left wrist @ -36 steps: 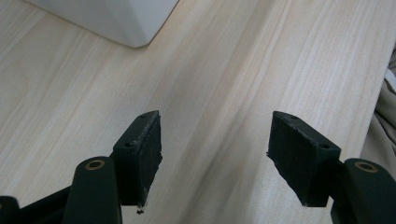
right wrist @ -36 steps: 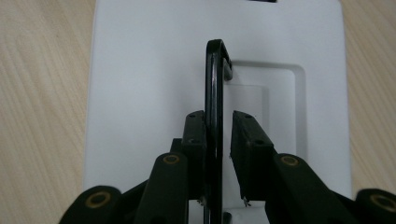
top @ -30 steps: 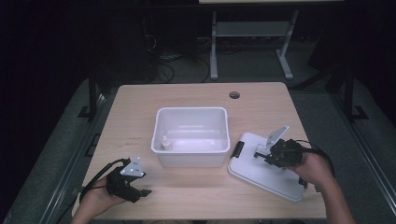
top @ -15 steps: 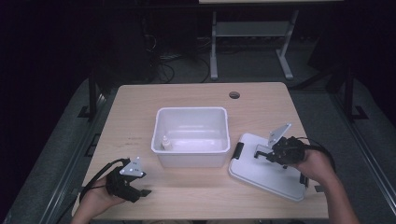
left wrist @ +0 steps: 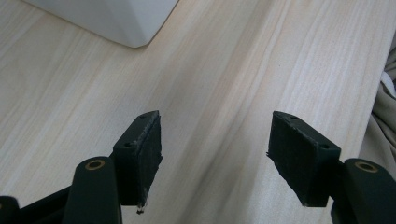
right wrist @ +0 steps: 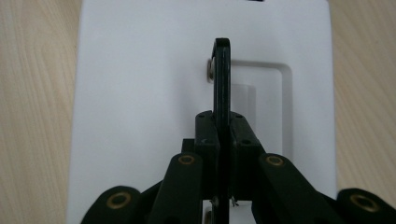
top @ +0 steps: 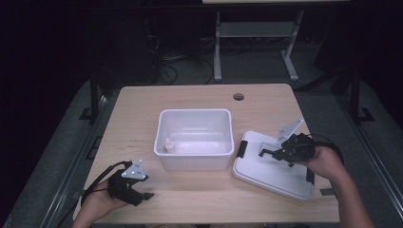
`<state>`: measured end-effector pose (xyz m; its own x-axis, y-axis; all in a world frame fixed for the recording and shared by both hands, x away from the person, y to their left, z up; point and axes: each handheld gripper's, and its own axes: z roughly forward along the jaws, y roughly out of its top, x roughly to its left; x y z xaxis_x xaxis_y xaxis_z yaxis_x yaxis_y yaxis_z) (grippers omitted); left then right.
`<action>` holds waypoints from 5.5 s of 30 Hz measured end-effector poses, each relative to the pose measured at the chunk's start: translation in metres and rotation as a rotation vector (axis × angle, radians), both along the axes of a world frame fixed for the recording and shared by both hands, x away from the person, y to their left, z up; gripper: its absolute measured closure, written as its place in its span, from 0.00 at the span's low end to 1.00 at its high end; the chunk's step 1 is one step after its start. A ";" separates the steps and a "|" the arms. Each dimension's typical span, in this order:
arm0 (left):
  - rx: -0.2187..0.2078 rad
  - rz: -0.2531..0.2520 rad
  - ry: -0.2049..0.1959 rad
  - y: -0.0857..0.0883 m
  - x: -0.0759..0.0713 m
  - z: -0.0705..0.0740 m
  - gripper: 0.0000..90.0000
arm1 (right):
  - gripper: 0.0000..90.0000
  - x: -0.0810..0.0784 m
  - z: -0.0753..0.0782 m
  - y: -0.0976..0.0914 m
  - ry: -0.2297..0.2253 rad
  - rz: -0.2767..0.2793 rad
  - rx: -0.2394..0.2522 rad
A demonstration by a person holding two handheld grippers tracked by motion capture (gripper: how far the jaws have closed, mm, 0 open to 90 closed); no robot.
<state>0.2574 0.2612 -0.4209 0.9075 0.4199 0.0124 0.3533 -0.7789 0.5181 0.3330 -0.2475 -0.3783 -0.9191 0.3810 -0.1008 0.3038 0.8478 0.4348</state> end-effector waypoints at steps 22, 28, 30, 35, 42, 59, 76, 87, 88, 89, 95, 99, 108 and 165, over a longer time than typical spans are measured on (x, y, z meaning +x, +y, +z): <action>-0.035 0.031 -0.004 0.011 0.001 0.002 0.38 | 0.93 0.004 0.042 -0.009 -0.038 0.063 0.030; -0.040 0.036 -0.005 0.013 0.002 0.002 0.38 | 0.93 0.004 0.051 -0.010 -0.049 0.073 0.045; -0.041 0.038 -0.004 0.013 0.002 0.002 0.38 | 0.93 0.004 0.054 -0.011 -0.056 0.074 0.046; -0.041 0.040 -0.002 0.014 0.001 0.002 0.38 | 0.93 0.003 0.064 -0.011 -0.062 0.079 0.054; -0.047 0.042 -0.005 0.015 0.001 0.004 0.38 | 0.93 0.002 0.077 -0.012 -0.078 0.085 0.062; -0.054 0.041 -0.002 0.016 0.001 0.004 0.38 | 0.93 0.006 0.102 0.001 -0.098 0.121 0.059; -0.058 0.035 -0.005 0.016 0.000 0.004 0.38 | 0.93 0.012 0.124 0.027 -0.115 0.165 0.057; -0.065 0.034 -0.007 0.017 0.000 0.004 0.38 | 0.93 0.020 0.126 0.048 -0.111 0.200 0.055; -0.065 0.034 -0.006 0.017 0.000 0.004 0.38 | 0.93 0.020 0.126 0.049 -0.111 0.205 0.054; -0.065 0.033 -0.007 0.017 0.000 0.004 0.38 | 0.93 0.021 0.127 0.051 -0.109 0.207 0.053; -0.067 0.033 -0.006 0.018 0.000 0.004 0.38 | 0.93 0.024 0.130 0.060 -0.111 0.216 0.055; -0.068 0.030 -0.005 0.018 0.000 0.003 0.38 | 0.93 0.026 0.132 0.067 -0.111 0.228 0.054; -0.072 0.031 -0.006 0.019 -0.001 0.004 0.38 | 0.93 0.028 0.133 0.080 -0.108 0.247 0.062; -0.070 0.030 -0.004 0.019 0.001 0.004 0.33 | 0.93 0.048 0.132 0.149 -0.106 0.332 0.074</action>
<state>0.2582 0.2802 -0.4168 0.8943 0.4472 -0.0146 0.3742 -0.7296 0.5724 0.3809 -0.0986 -0.2460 -0.9799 0.0728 -0.1857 -0.0335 0.8577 0.5131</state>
